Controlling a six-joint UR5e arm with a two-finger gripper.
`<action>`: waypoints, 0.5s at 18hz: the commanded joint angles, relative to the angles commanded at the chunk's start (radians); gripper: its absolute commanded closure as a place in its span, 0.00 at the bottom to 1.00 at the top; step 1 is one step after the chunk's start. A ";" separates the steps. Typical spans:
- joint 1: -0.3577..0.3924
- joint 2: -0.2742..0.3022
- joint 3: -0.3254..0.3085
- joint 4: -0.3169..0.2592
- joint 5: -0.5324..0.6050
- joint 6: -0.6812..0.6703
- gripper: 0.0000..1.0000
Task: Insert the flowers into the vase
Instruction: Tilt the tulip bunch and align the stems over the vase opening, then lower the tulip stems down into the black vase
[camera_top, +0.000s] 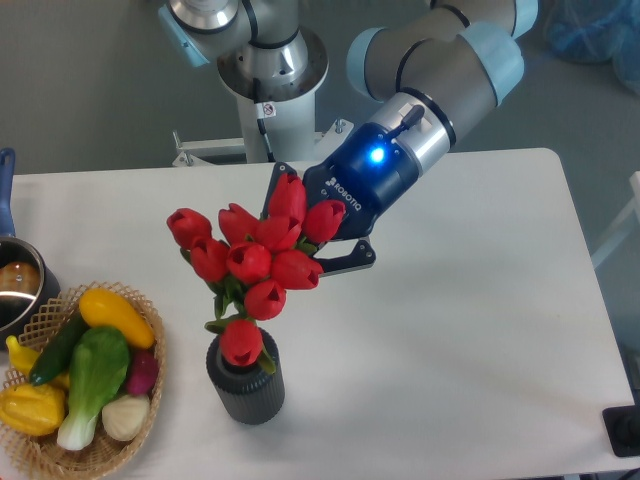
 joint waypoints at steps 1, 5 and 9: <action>-0.005 -0.002 0.000 0.000 0.000 0.000 0.91; -0.020 -0.015 0.000 0.012 0.003 0.006 0.90; -0.021 -0.029 -0.002 0.014 0.011 0.008 0.90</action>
